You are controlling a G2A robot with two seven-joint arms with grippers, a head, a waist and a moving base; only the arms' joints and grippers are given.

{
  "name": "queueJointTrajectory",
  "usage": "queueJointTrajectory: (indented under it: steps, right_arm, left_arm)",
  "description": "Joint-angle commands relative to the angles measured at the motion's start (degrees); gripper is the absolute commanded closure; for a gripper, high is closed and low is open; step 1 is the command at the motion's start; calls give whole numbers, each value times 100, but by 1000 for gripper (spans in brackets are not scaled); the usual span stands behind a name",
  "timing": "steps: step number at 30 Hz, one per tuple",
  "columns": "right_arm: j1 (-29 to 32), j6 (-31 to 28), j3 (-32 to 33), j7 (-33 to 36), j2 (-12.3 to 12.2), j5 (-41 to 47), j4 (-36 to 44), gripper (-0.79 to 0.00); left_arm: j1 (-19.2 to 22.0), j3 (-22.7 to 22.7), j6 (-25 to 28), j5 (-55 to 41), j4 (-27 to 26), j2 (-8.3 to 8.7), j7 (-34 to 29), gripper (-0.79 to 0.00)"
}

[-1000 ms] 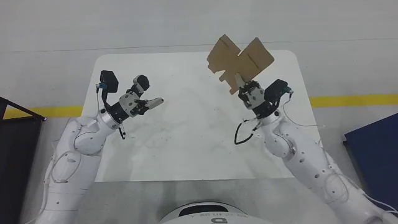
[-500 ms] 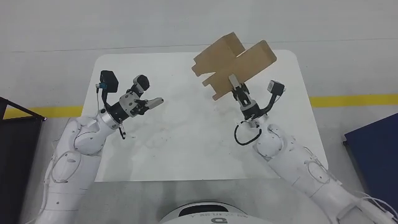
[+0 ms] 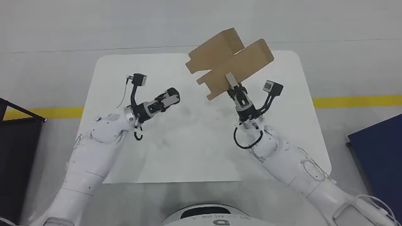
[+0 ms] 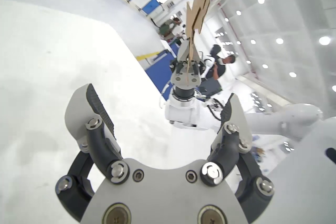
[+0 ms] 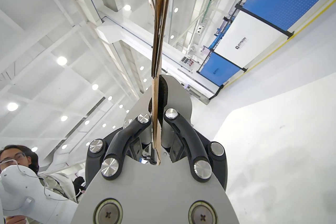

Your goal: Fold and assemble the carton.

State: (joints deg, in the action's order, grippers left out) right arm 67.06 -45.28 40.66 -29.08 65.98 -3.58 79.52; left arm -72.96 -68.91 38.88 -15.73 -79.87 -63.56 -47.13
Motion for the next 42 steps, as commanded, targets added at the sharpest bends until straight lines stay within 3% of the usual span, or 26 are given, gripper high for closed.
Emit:
queueJointTrajectory:
  steps: [1, 6, 13, 14, 15, 16, 17, 21, 27, 42]
  right_arm:
    - [-121, 21, -64, -185, 112, -185, -126, 0]
    - [-220, 282, -34, -1019, 347, -1016, -367, 0]
    - [-220, 282, -34, -1019, 347, -1016, -367, 0]
    - [-220, 282, -34, -1019, 347, -1016, -367, 0]
    - [-220, 282, -34, -1019, 347, -1016, -367, 0]
    - [-220, 282, -34, -1019, 347, -1016, -367, 0]
    - [-210, 301, -35, -993, 348, -1015, -353, 0]
    - [-120, 406, -42, -679, 420, -822, -135, 0]
    - [-134, 510, -40, -573, 583, -666, -105, 0]
    - [-15, 703, 131, -441, 875, -776, -266, 0]
  left_arm:
    - [196, 251, -39, -303, 69, -39, -325, -785]
    - [408, 400, 24, -511, 137, -82, -436, -785]
    - [394, 376, 39, -477, 125, -83, -325, -785]
    - [340, 369, 74, -470, 110, -90, -167, -594]
    - [294, 370, 85, -551, 130, -101, -21, -259]
    - [289, 387, 110, -535, 150, -109, 37, -77]
    - [303, 423, 142, -494, 178, -119, 53, -37]
    - [485, 636, 258, -489, 348, -181, 40, -86]
    - [795, 830, 549, -393, 582, -267, 150, 0]
    - [996, 1008, 835, -821, 819, -348, -6, 0]
